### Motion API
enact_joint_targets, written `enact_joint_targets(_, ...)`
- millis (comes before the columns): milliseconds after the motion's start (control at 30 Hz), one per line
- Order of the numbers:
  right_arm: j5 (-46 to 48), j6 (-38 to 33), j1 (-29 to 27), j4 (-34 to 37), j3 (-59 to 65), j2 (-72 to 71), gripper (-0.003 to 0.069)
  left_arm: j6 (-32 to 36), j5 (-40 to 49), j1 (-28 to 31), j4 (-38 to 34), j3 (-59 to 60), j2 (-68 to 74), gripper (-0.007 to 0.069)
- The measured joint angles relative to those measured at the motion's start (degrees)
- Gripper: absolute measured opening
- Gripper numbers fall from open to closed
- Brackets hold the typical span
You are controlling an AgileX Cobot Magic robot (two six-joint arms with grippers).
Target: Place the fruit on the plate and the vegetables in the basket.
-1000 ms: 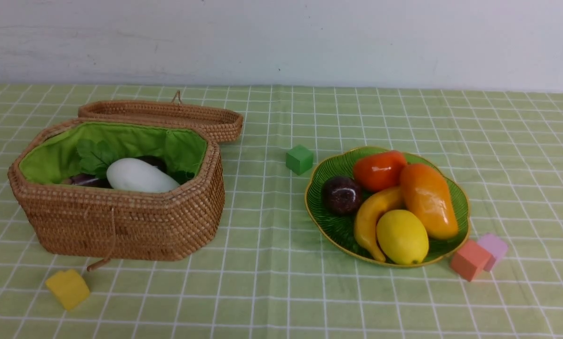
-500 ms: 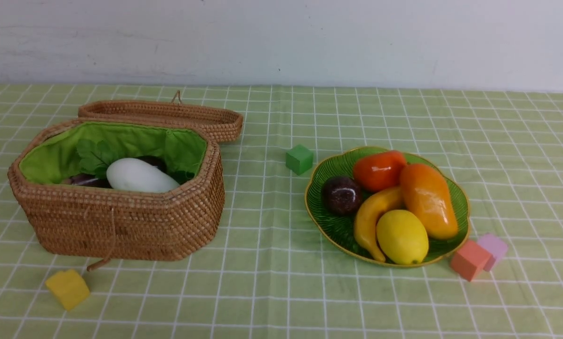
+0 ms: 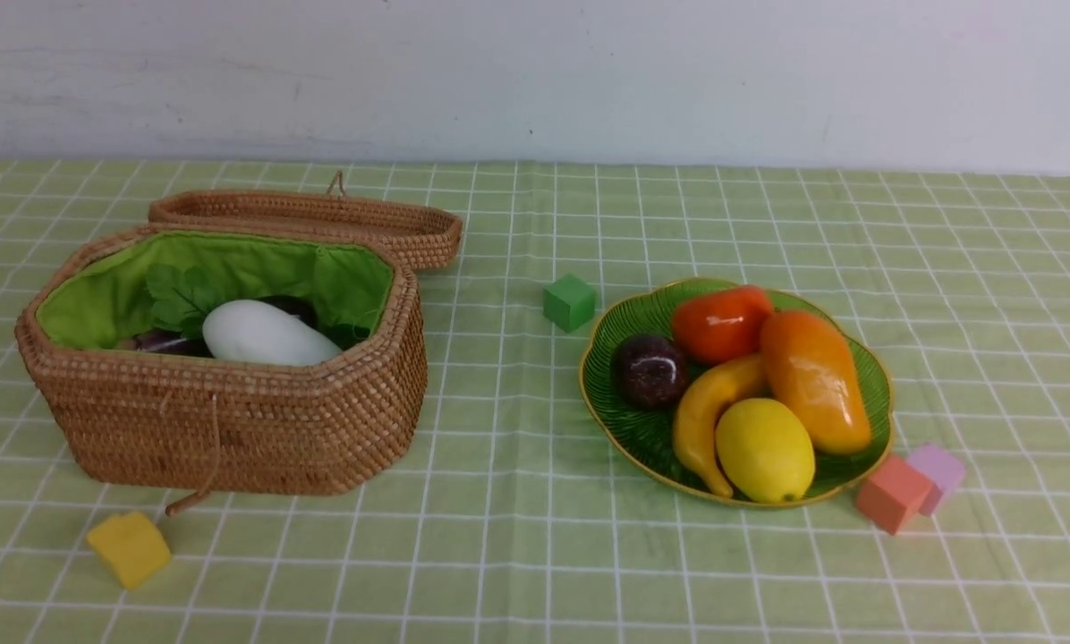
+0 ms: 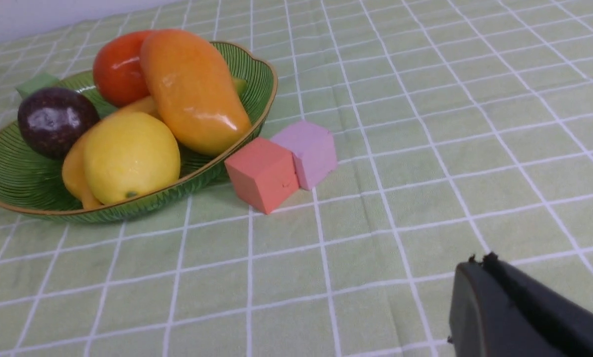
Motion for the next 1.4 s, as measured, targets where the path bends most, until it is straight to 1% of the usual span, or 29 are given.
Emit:
enact_joint_targets(933, 0.8, 0.0, 0.0, 0.6, -0.2, 0.0, -0.0008, 0.0, -0.1, 0.0, 0.0, 0.0, 0.0, -0.0013)
enact_joint_targets(1000, 0.8, 0.0, 0.0, 0.6, -0.2, 0.0, -0.0008, 0.0, -0.1, 0.4, 1.5, 0.0, 0.0, -0.0013)
enact_joint_targets(1067, 0.8, 0.0, 0.0, 0.6, -0.2, 0.0, -0.0008, -0.4, -0.2, 3.3, 2.2, 0.0, 0.0, -0.0013)
enact_joint_targets(1100, 0.8, 0.0, 0.0, 0.6, -0.2, 0.0, -0.0007, -1.1, -0.2, 6.6, 2.2, 0.0, 0.0, -0.0013)
enact_joint_targets(1133, 0.9, 0.0, 0.0, 0.6, -0.2, 0.0, -0.0006, -1.5, -0.3, 8.5, 2.2, 0.0, 0.0, -0.0013)
enact_joint_targets(1267, 0.9, 0.0, 0.0, 0.6, -0.2, 0.0, -0.0001, -3.5, -0.6, 24.2, 0.0, 1.3, 0.0, -0.0013)
enact_joint_targets(1300, 0.9, 0.0, 0.0, 0.6, -0.2, 0.0, -0.0001, -3.5, -0.6, 24.8, -0.7, 1.7, 0.0, -0.0013)
enact_joint_targets(1333, 0.9, 0.0, 0.0, 0.6, -0.2, 0.0, 0.0, -3.8, -0.6, 29.5, -1.9, 3.6, -0.3, -0.0013)
enact_joint_targets(1367, 0.9, 0.0, 0.0, 0.6, -0.2, 0.0, 0.0, -3.8, -0.6, 29.9, -2.0, 3.9, -0.4, -0.0013)
enact_joint_targets(1400, 0.9, 0.0, 0.0, 0.6, -0.2, 0.0, 0.0001, -3.9, -0.5, 32.9, -2.5, 6.5, -1.8, -0.0013)
